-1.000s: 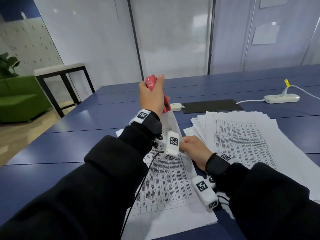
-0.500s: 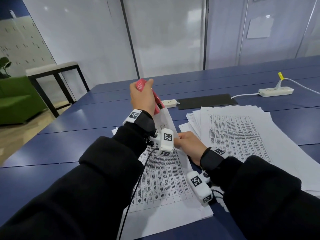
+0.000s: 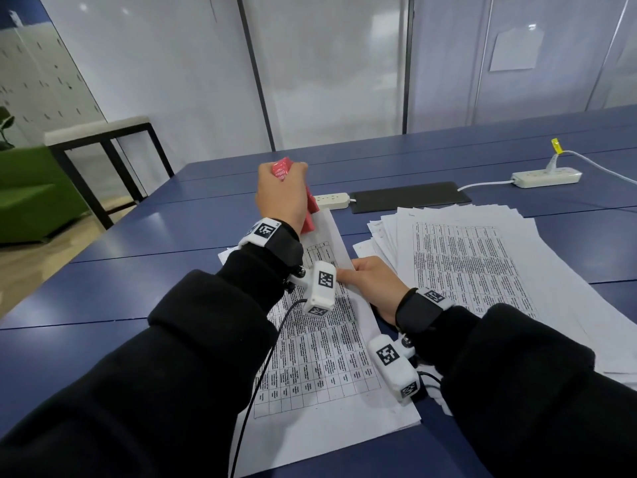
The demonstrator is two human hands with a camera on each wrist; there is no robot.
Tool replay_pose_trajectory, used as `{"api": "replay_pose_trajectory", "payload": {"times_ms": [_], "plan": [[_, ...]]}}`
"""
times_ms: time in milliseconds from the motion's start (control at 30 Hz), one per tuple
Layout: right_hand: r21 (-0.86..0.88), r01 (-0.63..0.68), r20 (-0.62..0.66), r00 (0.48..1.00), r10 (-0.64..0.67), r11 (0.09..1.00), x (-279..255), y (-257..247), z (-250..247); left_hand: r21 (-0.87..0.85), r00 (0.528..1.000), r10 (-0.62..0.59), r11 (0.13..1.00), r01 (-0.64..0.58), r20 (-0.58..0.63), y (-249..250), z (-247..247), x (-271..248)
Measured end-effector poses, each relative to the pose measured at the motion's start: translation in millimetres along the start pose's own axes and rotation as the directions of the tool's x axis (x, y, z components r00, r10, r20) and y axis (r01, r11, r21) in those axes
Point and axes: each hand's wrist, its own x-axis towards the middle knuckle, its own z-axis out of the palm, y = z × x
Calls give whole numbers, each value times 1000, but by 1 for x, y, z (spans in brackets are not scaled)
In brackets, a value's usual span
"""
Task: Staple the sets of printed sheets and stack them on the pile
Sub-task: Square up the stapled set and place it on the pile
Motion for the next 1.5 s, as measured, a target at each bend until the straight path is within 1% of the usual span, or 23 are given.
{"api": "replay_pose_trajectory", "payload": {"times_ms": [267,433,567,700,800,900,1000,1067,1133,1200,1267,1333,1367,1400,1467,1500], "plan": [[-30,-36,-25,999,35,999,-5,-7,4,52,998,58,997,-56,-30,2,14,-6],[-78,-13,-18,1000,12,997,-6,-7,4,43,998,52,998,-50,-44,-1,15,-5],[-80,-25,-32,999,23,996,-7,-8,4,25,992,96,995,-95,-76,-1,20,-5],[-72,-34,-44,999,30,997,-8,-9,5,59,993,96,994,-92,-66,-3,23,-2],[-63,-33,-25,999,32,997,-9,-11,5,40,998,52,998,-51,-32,-3,18,0],[-61,-19,-27,999,18,998,-9,-12,6,-21,1000,-22,1000,22,22,7,6,3],[-78,-35,-66,997,30,996,-7,-9,2,-68,999,-33,997,31,-21,20,-23,21],[-76,-48,-83,996,41,996,-8,-8,0,-25,998,-10,1000,9,-54,26,-53,36],[-45,-31,-130,991,25,999,-9,-11,-1,109,999,11,994,-6,-44,21,-90,49],[24,-1,-192,981,5,1000,-11,-17,-1,304,999,-21,953,5,50,7,-125,48],[135,28,-264,964,9,990,-11,-19,-3,518,980,-126,855,28,154,-13,-155,36],[225,52,-347,937,30,973,-8,-21,-8,680,943,-259,732,52,207,-35,-179,14],[253,46,-368,929,52,966,-5,-19,-10,733,924,-316,678,61,215,-47,-190,4],[262,72,-412,910,44,962,-2,-17,-15,767,905,-363,638,70,220,-61,-195,-2],[279,98,-473,880,48,955,2,-12,-17,812,893,-401,579,72,207,-81,-205,-14],[295,92,-469,881,60,951,3,-12,-19,824,883,-412,564,55,223,-86,-205,-19]]}}
